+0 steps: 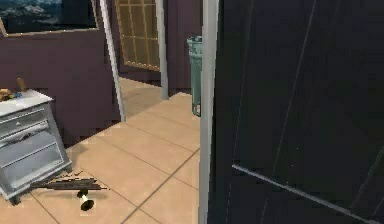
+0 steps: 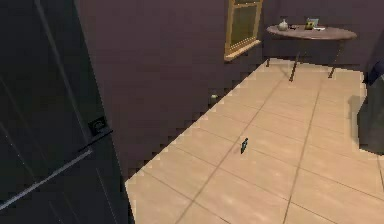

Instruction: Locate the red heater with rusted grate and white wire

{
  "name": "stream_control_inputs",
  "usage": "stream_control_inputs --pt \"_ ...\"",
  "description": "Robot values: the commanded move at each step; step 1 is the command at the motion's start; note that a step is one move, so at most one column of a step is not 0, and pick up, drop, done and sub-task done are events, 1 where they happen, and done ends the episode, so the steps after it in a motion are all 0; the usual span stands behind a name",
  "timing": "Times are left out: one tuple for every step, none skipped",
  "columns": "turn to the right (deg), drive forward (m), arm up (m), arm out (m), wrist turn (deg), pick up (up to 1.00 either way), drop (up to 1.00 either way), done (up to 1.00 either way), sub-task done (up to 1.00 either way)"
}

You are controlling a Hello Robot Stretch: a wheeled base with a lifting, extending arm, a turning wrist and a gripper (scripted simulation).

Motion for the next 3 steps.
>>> stream_control_inputs --pt "0.0 0.35 0.0 0.0 0.0 0.0 0.0 0.0 0.0" --pt "-45.0 0.0 0.0 0.0 0.0 0.0 0.0 0.0 0.0" --pt "-27.0 0.0 0.0 0.0 0.0 0.0 0.0 0.0 0.0"
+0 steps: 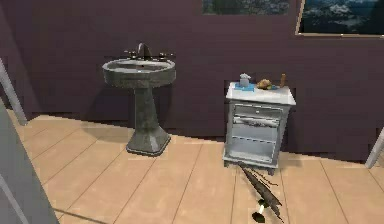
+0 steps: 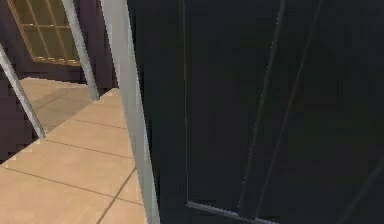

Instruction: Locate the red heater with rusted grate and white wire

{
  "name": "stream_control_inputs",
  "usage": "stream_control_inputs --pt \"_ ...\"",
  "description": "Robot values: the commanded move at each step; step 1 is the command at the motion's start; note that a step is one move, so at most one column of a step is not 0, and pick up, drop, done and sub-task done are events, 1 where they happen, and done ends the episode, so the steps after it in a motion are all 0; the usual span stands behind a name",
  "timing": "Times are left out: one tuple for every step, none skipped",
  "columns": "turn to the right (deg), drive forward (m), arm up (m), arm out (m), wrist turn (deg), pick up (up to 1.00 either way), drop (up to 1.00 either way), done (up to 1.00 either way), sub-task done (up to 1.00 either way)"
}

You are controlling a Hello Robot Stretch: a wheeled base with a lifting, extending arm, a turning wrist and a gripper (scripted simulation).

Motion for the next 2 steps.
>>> stream_control_inputs --pt "0.0 0.45 0.0 0.0 0.0 0.0 0.0 0.0 0.0" --pt "9.0 0.0 0.0 0.0 0.0 0.0 0.0 0.0 0.0"
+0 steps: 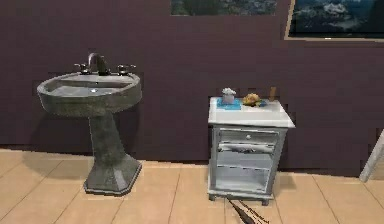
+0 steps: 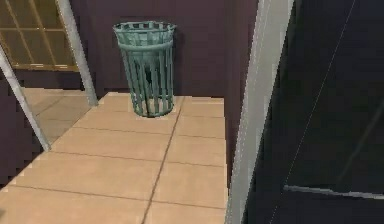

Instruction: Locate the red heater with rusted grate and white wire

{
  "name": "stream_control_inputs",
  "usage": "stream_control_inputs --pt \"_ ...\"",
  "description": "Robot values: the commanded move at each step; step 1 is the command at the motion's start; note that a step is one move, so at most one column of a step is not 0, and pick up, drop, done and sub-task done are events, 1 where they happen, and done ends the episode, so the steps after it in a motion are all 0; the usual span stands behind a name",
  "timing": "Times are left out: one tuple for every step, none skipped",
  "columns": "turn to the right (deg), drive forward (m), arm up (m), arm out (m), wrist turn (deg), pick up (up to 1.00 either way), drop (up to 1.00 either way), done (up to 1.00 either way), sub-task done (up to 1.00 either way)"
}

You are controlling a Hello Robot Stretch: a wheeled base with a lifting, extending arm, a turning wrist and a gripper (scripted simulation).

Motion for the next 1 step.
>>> stream_control_inputs --pt "0.0 0.3 0.0 0.0 0.0 0.0 0.0 0.0 0.0"
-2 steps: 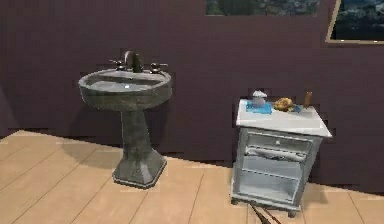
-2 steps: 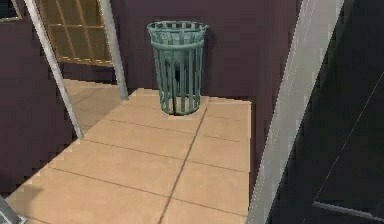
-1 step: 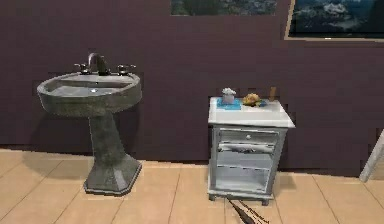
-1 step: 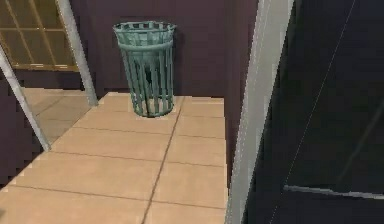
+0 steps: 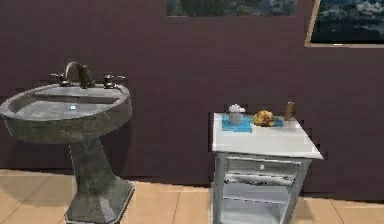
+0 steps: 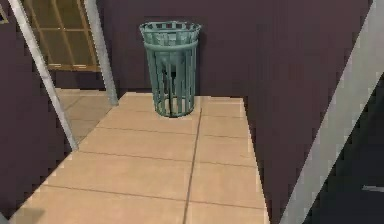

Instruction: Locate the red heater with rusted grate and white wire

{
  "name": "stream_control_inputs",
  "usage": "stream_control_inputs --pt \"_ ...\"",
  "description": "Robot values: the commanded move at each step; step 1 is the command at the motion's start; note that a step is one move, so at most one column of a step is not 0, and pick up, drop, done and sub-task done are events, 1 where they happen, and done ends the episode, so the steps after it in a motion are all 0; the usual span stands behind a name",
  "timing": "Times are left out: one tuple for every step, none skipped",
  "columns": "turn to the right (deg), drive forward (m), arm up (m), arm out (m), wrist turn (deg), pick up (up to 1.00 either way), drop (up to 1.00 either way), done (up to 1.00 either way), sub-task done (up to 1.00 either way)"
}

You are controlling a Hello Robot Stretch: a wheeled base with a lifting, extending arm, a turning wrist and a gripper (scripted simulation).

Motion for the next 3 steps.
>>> stream_control_inputs --pt "-45.0 0.0 0.0 0.0 0.0 0.0 0.0 0.0 0.0" --pt "-21.0 0.0 0.0 0.0 0.0 0.0 0.0 0.0 0.0" --pt "0.0 1.0 0.0 0.0 0.0 0.0 0.0 0.0 0.0"
